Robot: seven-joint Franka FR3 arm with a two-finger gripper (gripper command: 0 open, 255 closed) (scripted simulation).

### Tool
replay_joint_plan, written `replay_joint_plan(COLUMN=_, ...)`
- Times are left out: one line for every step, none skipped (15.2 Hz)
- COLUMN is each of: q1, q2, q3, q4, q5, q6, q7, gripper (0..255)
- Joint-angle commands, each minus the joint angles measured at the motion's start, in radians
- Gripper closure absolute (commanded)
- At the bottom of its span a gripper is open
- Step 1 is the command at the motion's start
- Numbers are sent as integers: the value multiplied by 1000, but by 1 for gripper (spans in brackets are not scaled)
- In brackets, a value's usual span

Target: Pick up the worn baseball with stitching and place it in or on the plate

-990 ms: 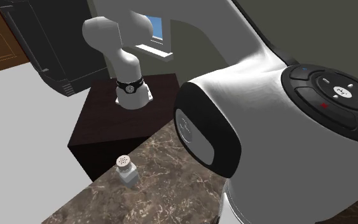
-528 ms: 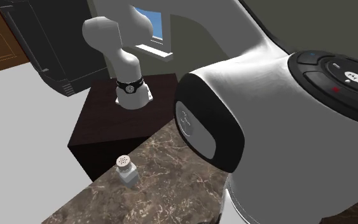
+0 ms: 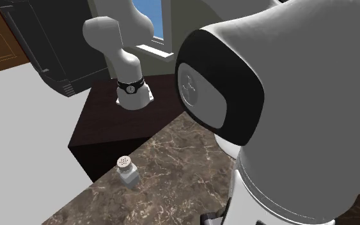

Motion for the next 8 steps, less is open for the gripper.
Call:
replay_joint_plan(q1=-2, q2=-10, q3=2, q4=14, q5=4, q6=-25, q7=-5, gripper=255)
replay_joint_plan(q1=-2, q2=-15, q3=2, q4=20, q5=5, q6=-36, q7=-6, gripper=255)
replay_joint_plan(q1=-3, q2=-20, q3=3, q4=27, q5=7, q6=-47, q7=-7, gripper=255)
replay_joint_plan(q1=-3, q2=-25, q3=4, q4=33, q5=8, q6=-58, q7=-8, gripper=255)
replay_joint_plan(q1=-3, q2=-30, q3=5, q4=40, q5=10, q6=-69, q7=-9, gripper=255)
replay_joint_plan(q1=-3, q2=-32, q3=5, q4=43, q5=11, q6=-74, q7=-9, gripper=255)
replay_joint_plan(q1=3, q2=-59, q3=11, q4=1, q5=13, q6=-60, q7=6, gripper=255)
replay_joint_plan(q1=10, q2=-85, q3=17, q4=-39, q5=16, q6=-46, q7=21, gripper=255)
